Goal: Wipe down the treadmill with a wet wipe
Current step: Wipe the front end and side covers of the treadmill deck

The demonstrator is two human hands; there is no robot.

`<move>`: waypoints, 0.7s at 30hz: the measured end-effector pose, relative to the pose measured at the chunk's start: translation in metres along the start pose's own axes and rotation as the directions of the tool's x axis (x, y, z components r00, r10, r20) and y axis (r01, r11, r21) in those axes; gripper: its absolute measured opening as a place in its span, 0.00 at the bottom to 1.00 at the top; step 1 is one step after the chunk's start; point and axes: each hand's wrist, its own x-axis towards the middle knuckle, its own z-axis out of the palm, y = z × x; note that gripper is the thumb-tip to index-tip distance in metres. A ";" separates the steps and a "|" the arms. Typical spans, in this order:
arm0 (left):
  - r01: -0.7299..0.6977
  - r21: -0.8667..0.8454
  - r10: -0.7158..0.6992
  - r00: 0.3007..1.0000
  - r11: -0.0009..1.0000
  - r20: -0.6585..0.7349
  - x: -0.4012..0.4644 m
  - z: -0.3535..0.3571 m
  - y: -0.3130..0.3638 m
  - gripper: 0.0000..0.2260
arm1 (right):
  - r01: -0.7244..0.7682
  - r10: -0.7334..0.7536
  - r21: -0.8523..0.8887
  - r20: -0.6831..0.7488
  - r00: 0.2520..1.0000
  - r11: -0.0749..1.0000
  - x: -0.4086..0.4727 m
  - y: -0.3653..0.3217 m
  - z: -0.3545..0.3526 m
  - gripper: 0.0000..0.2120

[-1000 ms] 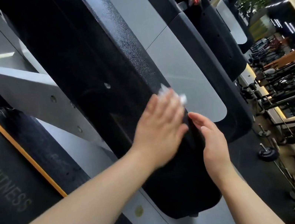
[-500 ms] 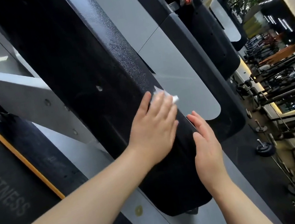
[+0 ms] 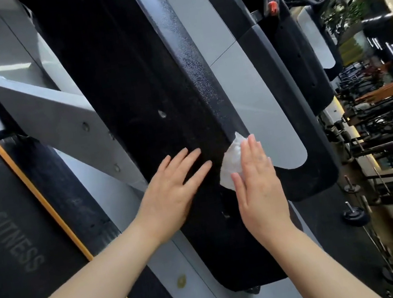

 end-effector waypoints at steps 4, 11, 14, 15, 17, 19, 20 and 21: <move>0.178 0.025 -0.178 0.984 0.984 0.018 0.002 -0.013 -0.024 0.34 | 0.115 -0.117 -0.120 -0.014 0.993 0.986 0.030 0.001 0.006 0.26; 0.321 0.017 -0.321 0.939 0.947 0.121 0.000 -0.014 -0.027 0.39 | 0.383 -0.377 -0.516 0.122 0.918 0.766 0.048 0.001 -0.002 0.31; 0.382 -0.003 -0.377 0.913 0.924 0.153 -0.001 -0.015 -0.026 0.39 | 0.471 -0.408 -0.630 0.254 0.877 0.618 0.033 0.006 -0.008 0.36; 0.401 -0.017 -0.393 0.904 0.916 0.170 -0.002 -0.015 -0.026 0.39 | 0.482 -0.402 -0.639 0.280 0.872 0.600 0.028 0.006 -0.009 0.36; 0.433 -0.034 -0.417 0.883 0.901 0.216 -0.005 -0.018 -0.030 0.38 | 0.466 -0.370 -0.651 0.292 0.882 0.599 0.022 0.001 -0.009 0.35; 0.441 -0.035 -0.416 0.868 0.897 0.273 -0.009 -0.019 -0.035 0.38 | 0.445 -0.347 -0.699 0.291 0.892 0.559 0.022 -0.008 -0.006 0.31; 0.435 -0.032 -0.407 0.863 0.900 0.299 -0.010 -0.020 -0.037 0.38 | 0.462 -0.341 -0.718 0.321 0.884 0.521 0.022 -0.013 -0.003 0.30; 0.431 -0.030 -0.399 0.858 0.902 0.323 -0.011 -0.021 -0.039 0.38 | 0.489 -0.333 -0.731 0.364 0.870 0.477 0.022 -0.019 -0.001 0.29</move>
